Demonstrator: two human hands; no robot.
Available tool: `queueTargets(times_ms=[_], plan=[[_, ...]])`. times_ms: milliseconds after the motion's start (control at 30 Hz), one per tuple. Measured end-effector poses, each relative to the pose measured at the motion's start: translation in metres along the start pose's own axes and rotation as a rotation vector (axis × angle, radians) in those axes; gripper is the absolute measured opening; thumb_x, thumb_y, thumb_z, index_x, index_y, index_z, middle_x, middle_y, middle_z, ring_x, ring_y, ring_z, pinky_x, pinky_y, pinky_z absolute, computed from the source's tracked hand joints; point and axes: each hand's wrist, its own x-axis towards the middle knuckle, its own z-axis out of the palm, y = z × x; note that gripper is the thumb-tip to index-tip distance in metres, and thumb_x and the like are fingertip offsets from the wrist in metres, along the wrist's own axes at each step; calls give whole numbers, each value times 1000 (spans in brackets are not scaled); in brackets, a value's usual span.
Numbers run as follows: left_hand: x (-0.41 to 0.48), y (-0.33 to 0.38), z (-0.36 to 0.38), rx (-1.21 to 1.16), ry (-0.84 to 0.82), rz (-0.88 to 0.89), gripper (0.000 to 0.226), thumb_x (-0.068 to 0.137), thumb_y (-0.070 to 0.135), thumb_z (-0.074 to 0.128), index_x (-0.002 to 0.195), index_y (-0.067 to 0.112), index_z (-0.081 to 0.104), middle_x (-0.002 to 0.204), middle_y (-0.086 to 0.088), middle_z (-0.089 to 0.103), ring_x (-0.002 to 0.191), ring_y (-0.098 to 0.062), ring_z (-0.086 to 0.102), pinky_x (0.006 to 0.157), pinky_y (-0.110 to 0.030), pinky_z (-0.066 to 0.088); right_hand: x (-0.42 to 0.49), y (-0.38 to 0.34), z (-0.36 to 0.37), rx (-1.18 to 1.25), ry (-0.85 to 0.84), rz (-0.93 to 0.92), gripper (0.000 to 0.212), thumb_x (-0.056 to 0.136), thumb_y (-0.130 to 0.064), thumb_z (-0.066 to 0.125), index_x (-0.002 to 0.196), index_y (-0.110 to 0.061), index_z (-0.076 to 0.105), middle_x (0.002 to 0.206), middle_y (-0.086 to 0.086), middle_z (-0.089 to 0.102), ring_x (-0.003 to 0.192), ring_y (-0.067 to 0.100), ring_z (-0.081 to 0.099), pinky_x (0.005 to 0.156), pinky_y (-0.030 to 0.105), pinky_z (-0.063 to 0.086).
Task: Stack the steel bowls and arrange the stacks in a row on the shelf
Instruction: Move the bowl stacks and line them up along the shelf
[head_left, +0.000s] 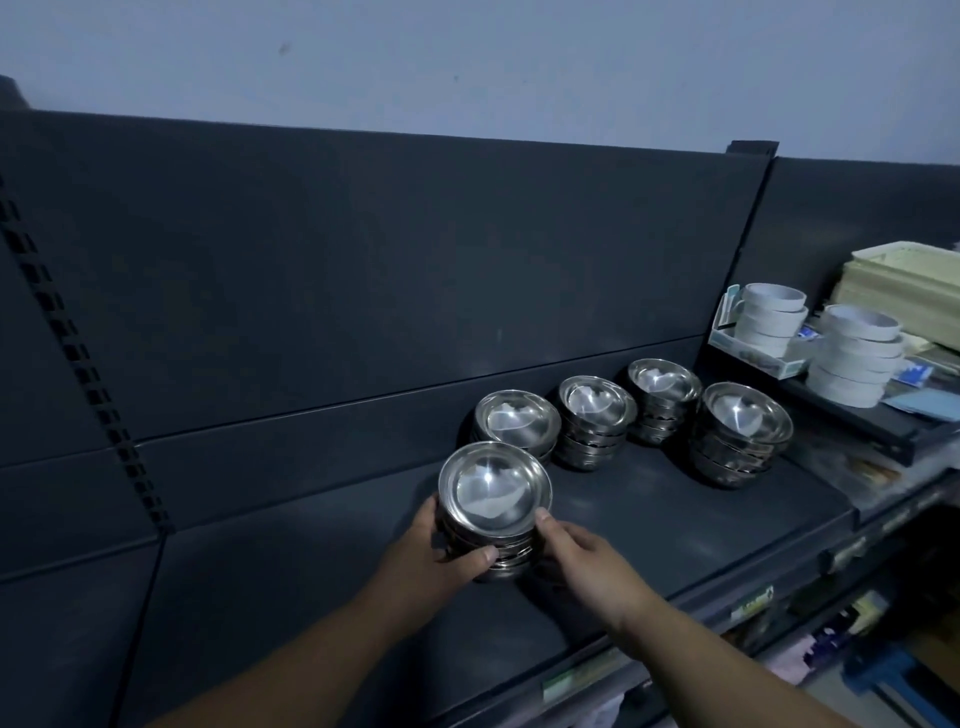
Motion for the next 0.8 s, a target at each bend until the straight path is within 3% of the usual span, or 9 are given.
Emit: queueTargets(times_ms=[100, 200, 267, 333, 400, 567, 633, 700, 800], plan=[[1, 0, 5, 93, 51, 4, 80, 53, 47, 80, 125, 37, 47, 116, 17, 66, 108, 2, 61, 97, -27, 50, 8, -3, -9, -20, -43, -6, 64, 69, -78, 56, 112, -32, 67, 110, -14, 71, 107, 6, 64, 103, 34, 47], [1, -3, 17, 113, 127, -12, 93, 43, 49, 80, 127, 38, 41, 114, 23, 60, 106, 2, 59, 96, -27, 50, 15, -1, -21, -26, -92, -5, 38, 84, -64, 54, 105, -34, 65, 107, -16, 69, 102, 3, 62, 90, 24, 49], [-2, -5, 28, 131, 169, -27, 99, 43, 46, 82, 130, 38, 37, 114, 25, 58, 104, 3, 59, 91, -20, 50, 19, 2, -28, -33, -127, -8, 43, 80, -66, 56, 103, -31, 68, 103, -12, 73, 100, 8, 65, 92, 30, 52], [-3, -8, 38, 161, 204, -29, 95, 54, 32, 87, 132, 37, 34, 117, 24, 56, 103, 6, 57, 85, -9, 47, 24, 6, -35, -42, -167, 5, 52, 72, -71, 58, 102, -31, 70, 99, -8, 76, 101, 13, 68, 97, 39, 53], [-6, -9, 47, 192, 268, -27, 89, 64, 21, 86, 132, 39, 31, 113, 28, 53, 103, 8, 55, 80, -2, 42, 27, 11, -43, -60, -224, -25, 50, 75, -70, 59, 103, -30, 69, 98, -10, 76, 100, 11, 69, 99, 39, 51], [-9, -9, 61, 206, 397, -35, 85, 64, 16, 87, 127, 41, 37, 111, 25, 57, 101, 7, 57, 86, -11, 46, 34, 10, -60, -284, -236, -188, 46, 90, -55, 52, 117, -20, 66, 111, -10, 71, 103, 3, 62, 91, 20, 44], [-6, -12, 65, 214, 445, -29, 93, 57, 19, 90, 132, 37, 37, 116, 23, 58, 108, 1, 57, 89, -13, 45, 43, 10, -66, -325, -236, -276, 46, 85, -51, 62, 121, -22, 59, 117, -13, 65, 108, 3, 59, 91, 17, 41], [-3, -15, 70, 209, 489, -29, 102, 47, 28, 90, 133, 38, 36, 117, 24, 57, 113, -3, 56, 97, -22, 46, 51, 9, -70, -331, -275, -342, 62, 77, -37, 78, 129, -32, 45, 117, -16, 58, 111, 3, 55, 93, 15, 40], [-2, -16, 78, 228, 527, -33, 99, 47, 26, 90, 128, 42, 35, 117, 23, 57, 115, -5, 55, 102, -28, 44, 65, 10, -69, -373, -326, -450, 90, 66, -20, 88, 141, -27, 39, 125, -15, 56, 119, 3, 53, 104, 20, 40]])
